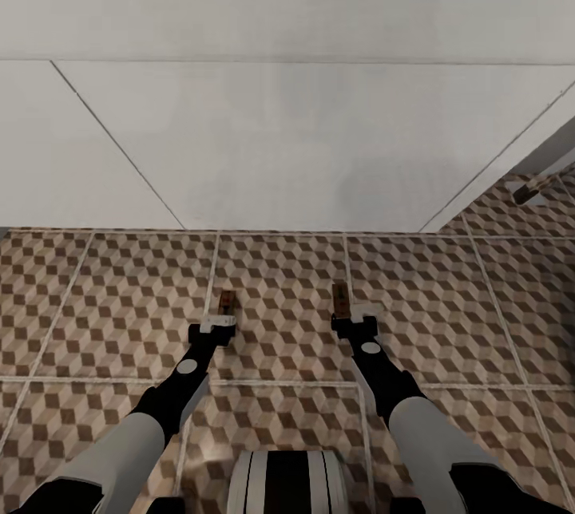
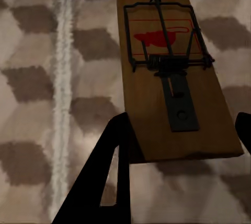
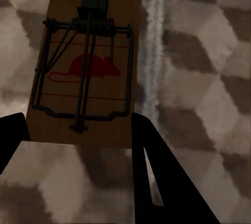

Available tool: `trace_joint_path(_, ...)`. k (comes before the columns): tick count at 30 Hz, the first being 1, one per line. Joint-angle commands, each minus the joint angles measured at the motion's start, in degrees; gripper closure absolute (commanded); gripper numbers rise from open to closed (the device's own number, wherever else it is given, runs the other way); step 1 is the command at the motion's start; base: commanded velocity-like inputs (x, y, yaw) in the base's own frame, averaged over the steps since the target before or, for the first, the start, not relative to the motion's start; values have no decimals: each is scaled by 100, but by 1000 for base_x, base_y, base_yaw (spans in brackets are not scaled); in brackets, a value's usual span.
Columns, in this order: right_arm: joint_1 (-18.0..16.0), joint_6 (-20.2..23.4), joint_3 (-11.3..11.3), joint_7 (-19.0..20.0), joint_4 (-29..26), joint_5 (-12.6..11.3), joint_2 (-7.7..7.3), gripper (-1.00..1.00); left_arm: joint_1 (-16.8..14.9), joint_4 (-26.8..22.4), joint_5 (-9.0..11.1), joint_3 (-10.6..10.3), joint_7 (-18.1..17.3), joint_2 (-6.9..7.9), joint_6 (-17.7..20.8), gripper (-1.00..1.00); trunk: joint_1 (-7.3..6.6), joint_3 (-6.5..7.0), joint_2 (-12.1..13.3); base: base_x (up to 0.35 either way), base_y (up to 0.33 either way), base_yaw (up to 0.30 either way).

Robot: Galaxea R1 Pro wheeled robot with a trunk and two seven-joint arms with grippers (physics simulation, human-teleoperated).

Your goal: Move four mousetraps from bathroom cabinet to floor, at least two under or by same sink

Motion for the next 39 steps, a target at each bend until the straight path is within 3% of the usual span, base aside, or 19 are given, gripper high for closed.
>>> trace_joint_path(1,-3,-22,-32,-3,6,41,8,100,-3,5,-20,-37,56,4,-17,100,2,-3,-1,323,0,0)
trace_joint_path(12,-3,-22,-33,-8,10,35,21,100,-3,0,-25,-31,57,6,-28,100,2,-3,-1,289,0,0)
trace_joint_path(39,-3,-22,-32,8,15,25,22,100,-3,6,-27,-19,65,-6,-24,100,2,-3,-1,74,0,0)
